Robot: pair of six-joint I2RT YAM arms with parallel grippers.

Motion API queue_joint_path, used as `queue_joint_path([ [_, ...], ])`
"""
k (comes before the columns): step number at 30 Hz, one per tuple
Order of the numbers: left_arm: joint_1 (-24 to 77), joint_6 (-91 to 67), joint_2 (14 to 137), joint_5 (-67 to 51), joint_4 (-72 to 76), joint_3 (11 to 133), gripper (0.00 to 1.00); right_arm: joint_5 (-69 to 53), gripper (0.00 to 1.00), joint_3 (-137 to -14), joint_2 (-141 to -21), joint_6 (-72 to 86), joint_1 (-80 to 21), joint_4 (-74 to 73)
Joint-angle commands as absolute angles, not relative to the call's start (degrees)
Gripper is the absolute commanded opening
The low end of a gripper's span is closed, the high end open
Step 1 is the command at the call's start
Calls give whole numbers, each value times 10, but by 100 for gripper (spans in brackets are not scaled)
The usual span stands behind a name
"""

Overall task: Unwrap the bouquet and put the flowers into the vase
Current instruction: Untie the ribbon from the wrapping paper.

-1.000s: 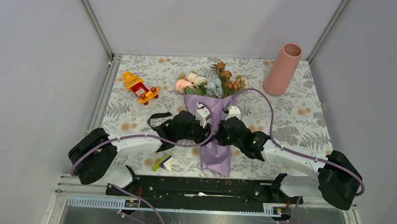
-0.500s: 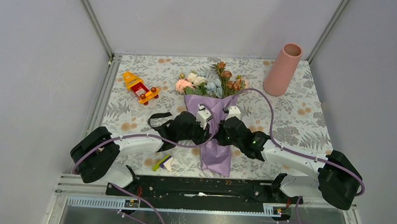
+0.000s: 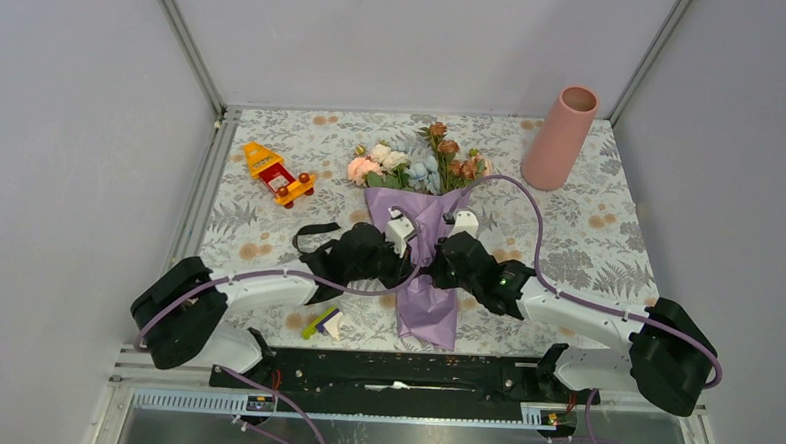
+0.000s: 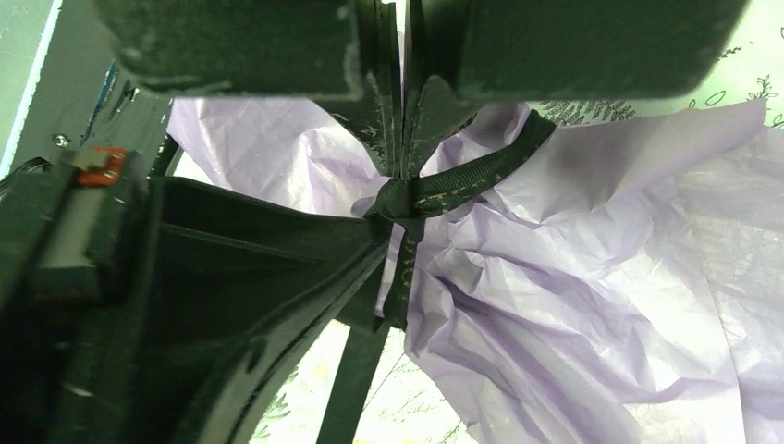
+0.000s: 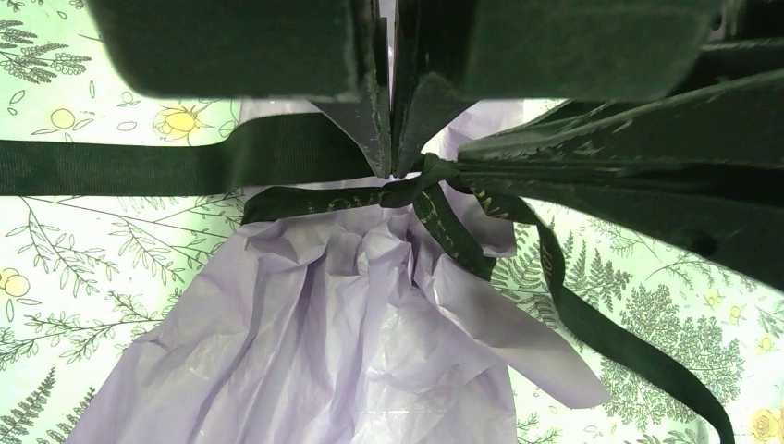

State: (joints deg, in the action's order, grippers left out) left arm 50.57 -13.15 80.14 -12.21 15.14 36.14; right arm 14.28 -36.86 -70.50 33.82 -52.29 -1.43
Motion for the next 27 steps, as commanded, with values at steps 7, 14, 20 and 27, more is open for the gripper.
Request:
queue_joint_path([
  [7, 506, -152, 731, -101, 185, 313, 0, 202, 0, -374, -689, 360, -524, -54],
  [14, 506, -163, 723, -92, 195, 293, 0, 186, 1, -374, -656, 336, -524, -72],
  [20, 508, -159, 713, -99, 219, 296, 12, 152, 35, -378, -632, 336, -524, -72],
  [27, 508, -101, 728, -81, 194, 329, 38, 119, 46, -399, -647, 329, -524, -66],
])
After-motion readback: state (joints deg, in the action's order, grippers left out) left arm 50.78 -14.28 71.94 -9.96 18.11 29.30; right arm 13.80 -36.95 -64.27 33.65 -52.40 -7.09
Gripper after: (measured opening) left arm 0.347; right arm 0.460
